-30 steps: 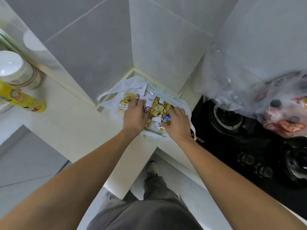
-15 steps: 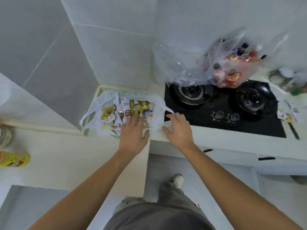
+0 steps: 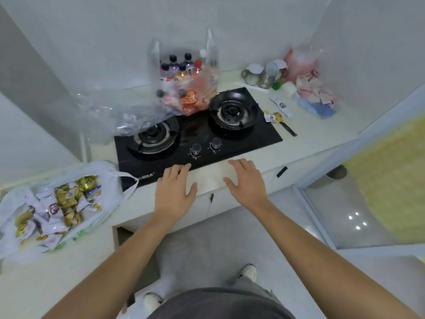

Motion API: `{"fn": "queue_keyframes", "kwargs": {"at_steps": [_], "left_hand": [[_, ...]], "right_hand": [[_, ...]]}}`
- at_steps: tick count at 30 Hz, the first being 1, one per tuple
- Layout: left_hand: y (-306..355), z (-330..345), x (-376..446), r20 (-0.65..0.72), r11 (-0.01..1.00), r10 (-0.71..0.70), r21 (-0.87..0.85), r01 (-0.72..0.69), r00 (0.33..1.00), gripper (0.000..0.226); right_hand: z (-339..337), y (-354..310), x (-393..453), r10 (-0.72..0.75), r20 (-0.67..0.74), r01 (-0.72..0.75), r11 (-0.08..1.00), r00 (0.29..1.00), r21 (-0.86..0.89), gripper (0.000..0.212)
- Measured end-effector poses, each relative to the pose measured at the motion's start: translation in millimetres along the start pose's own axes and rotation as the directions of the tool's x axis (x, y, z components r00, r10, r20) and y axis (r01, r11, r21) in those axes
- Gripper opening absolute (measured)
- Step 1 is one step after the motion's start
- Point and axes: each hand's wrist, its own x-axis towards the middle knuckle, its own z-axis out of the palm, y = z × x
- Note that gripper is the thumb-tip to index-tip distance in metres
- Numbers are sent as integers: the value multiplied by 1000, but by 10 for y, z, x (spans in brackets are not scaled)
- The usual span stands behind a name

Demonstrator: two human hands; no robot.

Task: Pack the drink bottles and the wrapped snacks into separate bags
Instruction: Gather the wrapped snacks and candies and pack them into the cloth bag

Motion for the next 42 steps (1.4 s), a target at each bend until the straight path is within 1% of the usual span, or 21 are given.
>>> {"fn": "queue_keyframes", "kwargs": {"at_steps": [3,6,10,13,16,22,26,29,32,35,39,42], "left_hand": [[684,274,291,21,999,21,-28,-21,1000,57],[1304,517,593,50,998,31,-51,-28,998,58],[1894,738,945,87,997,60,-51,-55,994,58],[2138,925,1233,137,995,95,-40,-90,986,58],[2283,1171,1579,182,995,100,-38,-95,978,58],[2425,1793,2323,218,993,107,-69,-94,970,58],[2502,2102,2942,303,995,64,-88,-39,951,60],[2541,2221,3395,317,997,69,-65,-51,946,61],[2589,2309,3738,311,996,92,-33,-86,946,58],[2636,2458,3987,309,995,98,3,-104,946,55],[2637,2626,4222,289,995,78,36,-93,954,65],[2643,2697,4427,327,991,59,96,-96,943,75]], "right_hand": [[-276,717,30,32,9,-32,999,999,-1,58],[-569,1366,100,65,18,-64,997,998,-30,57],[-826,1996,245,102,16,-101,994,995,-34,55],[-909,2349,425,130,37,-128,991,991,-48,55],[-903,2704,661,182,83,-178,983,980,-53,59],[-767,3384,1230,227,171,-215,973,959,-84,65],[-655,3734,1688,259,254,-244,966,932,-88,73],[-553,3901,2021,228,302,-210,973,926,-93,80],[-421,4028,2353,207,340,-189,978,917,-86,89],[-265,4166,2700,150,349,-129,988,925,-81,96],[-47,4346,3044,77,358,-48,995,931,-88,108],[85,4461,3214,17,372,23,994,928,-103,110]]}}
